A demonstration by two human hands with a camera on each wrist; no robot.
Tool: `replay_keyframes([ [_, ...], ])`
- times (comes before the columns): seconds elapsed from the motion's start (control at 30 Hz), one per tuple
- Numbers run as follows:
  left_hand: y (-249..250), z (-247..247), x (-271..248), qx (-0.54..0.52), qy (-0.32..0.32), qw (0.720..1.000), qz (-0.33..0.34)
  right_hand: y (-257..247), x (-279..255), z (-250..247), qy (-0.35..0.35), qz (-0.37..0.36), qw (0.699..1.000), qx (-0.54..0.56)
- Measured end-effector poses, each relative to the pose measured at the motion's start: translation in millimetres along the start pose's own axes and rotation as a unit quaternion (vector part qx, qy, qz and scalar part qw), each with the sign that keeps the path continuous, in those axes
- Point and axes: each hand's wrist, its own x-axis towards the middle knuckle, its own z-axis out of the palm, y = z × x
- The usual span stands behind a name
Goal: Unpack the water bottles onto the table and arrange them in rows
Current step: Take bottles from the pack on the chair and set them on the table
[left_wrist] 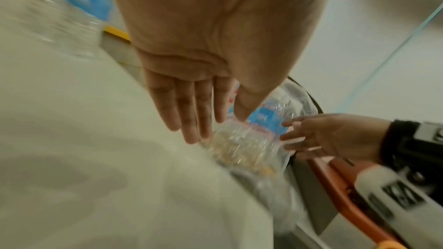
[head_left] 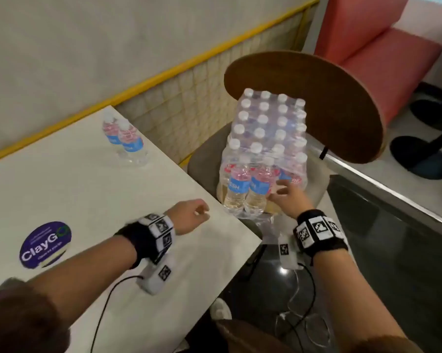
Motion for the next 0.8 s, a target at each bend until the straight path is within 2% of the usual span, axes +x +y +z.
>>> replay_keyframes([
  [0.1,55.7,-7.3,51.3,-0.074,0.056,0.995,0.041,-10.0,12.0,-6.6,0.032,-0.027,0.999,0.011],
  [0.17,81.1,-8.1,76.2,-0.086,0.083,0.992,0.05,-15.3,19.4,-5.0,0.014,-0.047,0.999,0.005],
  [0.23,88.1,-1.7,89.9,-0.066,0.104,0.992,0.015,-18.6,24.6,-1.7,-0.007,-0.057,0.998,0.012],
  [0.3,90.7,5.8,96.0,-0.056,0.131,0.99,-0.004,-18.3,29.0,3.2,0.005,-0.062,0.998,0.03],
  [0.4,87.6,12.6,99.5,-0.056,0.162,0.985,0.004,-10.8,32.3,12.2,0.044,-0.062,0.996,0.048],
  [0.5,78.1,8.2,87.1,-0.075,0.153,0.985,0.031,-9.1,20.3,17.0,0.034,-0.075,0.995,0.052],
  [0.6,60.3,-1.6,61.7,-0.111,0.142,0.981,0.072,-11.5,1.4,26.4,-0.002,-0.146,0.989,-0.018],
  [0.73,14.0,-14.3,7.1,-0.126,0.124,0.983,0.053,-31.8,-27.3,52.5,-0.044,-0.235,0.953,-0.184],
  [0.8,-22.9,-20.7,-27.3,-0.118,0.128,0.984,0.048,-48.7,-42.8,76.3,-0.086,-0.258,0.948,-0.166],
])
